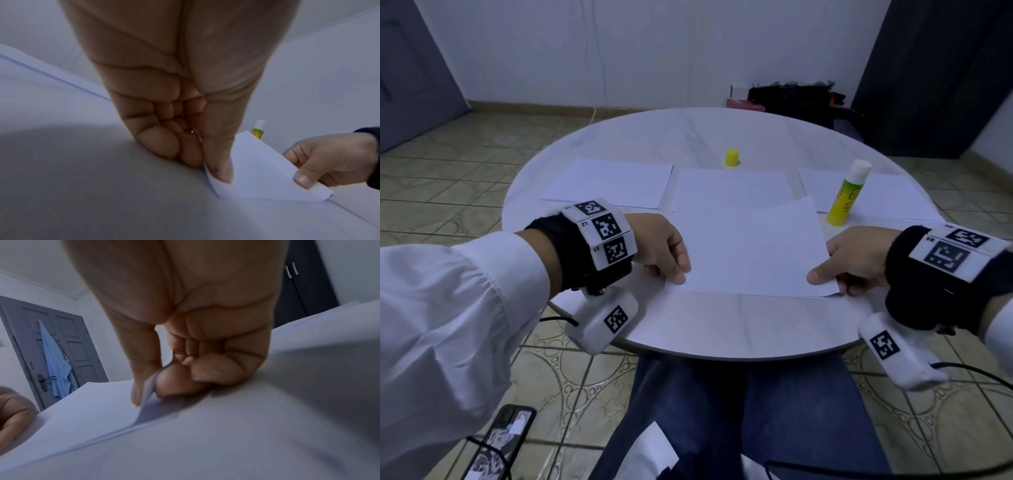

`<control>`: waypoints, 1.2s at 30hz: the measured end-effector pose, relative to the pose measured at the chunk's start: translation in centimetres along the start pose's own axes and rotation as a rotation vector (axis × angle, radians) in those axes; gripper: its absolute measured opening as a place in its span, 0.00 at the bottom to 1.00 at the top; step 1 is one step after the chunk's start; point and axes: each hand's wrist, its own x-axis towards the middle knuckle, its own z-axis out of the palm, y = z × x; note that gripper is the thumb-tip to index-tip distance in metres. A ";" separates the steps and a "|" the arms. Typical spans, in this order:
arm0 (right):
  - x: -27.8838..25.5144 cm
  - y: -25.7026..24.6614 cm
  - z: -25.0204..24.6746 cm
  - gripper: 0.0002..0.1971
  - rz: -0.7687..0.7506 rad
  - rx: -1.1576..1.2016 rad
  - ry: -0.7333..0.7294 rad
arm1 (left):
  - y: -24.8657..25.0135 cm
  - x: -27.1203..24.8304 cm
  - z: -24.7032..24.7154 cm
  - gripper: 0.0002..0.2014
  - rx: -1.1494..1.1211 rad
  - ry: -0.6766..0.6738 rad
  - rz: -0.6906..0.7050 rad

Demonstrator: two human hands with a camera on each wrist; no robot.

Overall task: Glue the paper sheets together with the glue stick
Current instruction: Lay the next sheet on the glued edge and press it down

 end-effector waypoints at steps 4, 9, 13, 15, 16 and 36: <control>-0.5 -0.3 -0.2 0.12 -0.017 -0.106 0.056 | 0.1 0.3 0.1 0.08 0.016 0.001 0.005; -1.2 -0.9 -0.6 0.16 -0.007 -0.156 0.071 | 0.0 0.6 0.0 0.08 0.031 -0.018 0.006; -1.4 -1.0 -0.7 0.17 -0.007 -0.159 0.070 | 0.0 0.6 0.0 0.08 0.035 -0.021 0.007; -1.4 -1.0 -0.7 0.17 -0.003 -0.163 0.069 | 0.1 0.6 0.0 0.08 0.041 -0.013 0.008; -1.4 -1.0 -0.7 0.17 -0.005 -0.168 0.072 | 0.1 0.6 0.0 0.08 0.050 -0.008 0.007; -1.0 -0.8 -0.5 0.18 -0.002 -0.207 0.071 | 0.2 0.3 0.0 0.08 0.067 -0.003 -0.004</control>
